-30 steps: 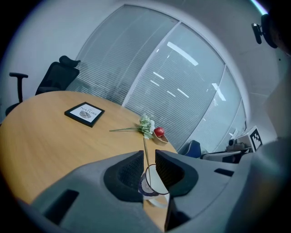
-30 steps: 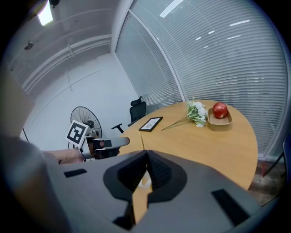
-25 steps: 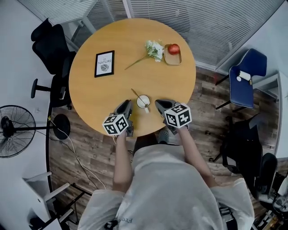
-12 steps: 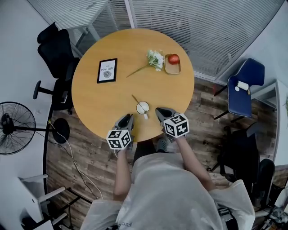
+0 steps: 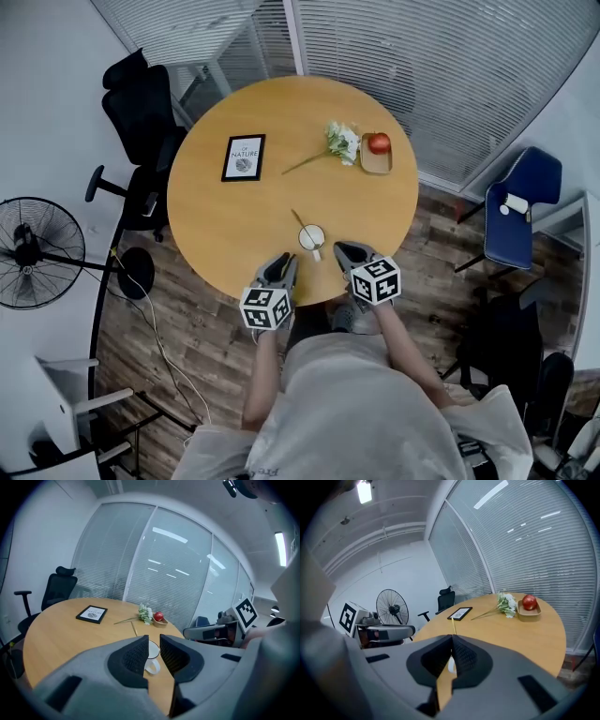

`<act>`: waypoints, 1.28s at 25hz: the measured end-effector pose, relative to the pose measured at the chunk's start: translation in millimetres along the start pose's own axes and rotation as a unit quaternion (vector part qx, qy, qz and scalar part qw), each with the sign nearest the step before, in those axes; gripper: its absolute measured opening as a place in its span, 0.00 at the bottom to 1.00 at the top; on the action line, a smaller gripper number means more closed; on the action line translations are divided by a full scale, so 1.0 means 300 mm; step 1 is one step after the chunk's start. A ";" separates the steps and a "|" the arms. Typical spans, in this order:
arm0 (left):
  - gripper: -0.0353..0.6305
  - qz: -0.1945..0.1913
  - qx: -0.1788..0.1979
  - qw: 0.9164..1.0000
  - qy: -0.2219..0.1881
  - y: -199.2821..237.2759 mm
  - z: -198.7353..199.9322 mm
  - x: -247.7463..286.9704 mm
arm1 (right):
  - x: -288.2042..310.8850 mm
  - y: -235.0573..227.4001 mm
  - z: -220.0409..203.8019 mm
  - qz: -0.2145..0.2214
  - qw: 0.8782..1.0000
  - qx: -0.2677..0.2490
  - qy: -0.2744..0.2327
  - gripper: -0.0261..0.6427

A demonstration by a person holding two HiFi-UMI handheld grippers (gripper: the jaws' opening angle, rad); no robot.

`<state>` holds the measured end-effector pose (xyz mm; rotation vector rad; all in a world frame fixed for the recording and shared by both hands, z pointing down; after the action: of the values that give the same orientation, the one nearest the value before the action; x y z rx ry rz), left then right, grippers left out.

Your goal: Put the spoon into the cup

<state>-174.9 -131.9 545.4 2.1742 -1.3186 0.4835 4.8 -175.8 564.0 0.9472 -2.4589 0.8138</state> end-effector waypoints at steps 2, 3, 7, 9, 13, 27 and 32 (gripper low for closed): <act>0.15 0.013 -0.004 1.000 -0.002 0.018 0.010 -0.004 | 0.005 0.005 -0.010 0.005 1.000 -0.003 0.012 0.03; 0.14 0.020 -0.007 1.000 -0.002 0.026 0.012 -0.007 | 0.006 0.006 -0.014 0.008 1.000 -0.004 0.017 0.03; 0.07 0.025 -0.007 1.000 -0.004 0.034 0.021 -0.011 | 0.000 -0.001 -0.018 0.012 1.000 0.000 0.019 0.03; 0.07 0.019 -0.008 1.000 -0.005 0.032 0.024 -0.011 | -0.004 -0.005 -0.019 0.012 1.000 0.005 0.015 0.03; 0.07 0.012 -0.012 1.000 -0.002 0.029 0.021 -0.013 | -0.011 -0.008 -0.023 0.012 1.000 0.008 0.013 0.03; 0.07 -0.011 -0.042 0.999 0.003 0.018 -0.018 -0.031 | -0.012 0.008 -0.059 0.017 0.999 0.002 0.028 0.03; 0.07 -0.014 -0.045 0.999 0.003 0.015 -0.023 -0.040 | -0.013 0.017 -0.061 0.018 0.999 0.002 0.029 0.03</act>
<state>-184.7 -121.0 545.3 2.1120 -1.2810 0.4112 6.5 -159.2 573.8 0.8692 -2.4325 0.8459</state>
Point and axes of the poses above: the fingertips, and each gripper's own axes: x forward along the fingers, y to its left, z out of its top, the point moved 6 cm from there along -x, backward along the fingers, and after that the axes turned 9 degrees about y, right-handed, at the moved point
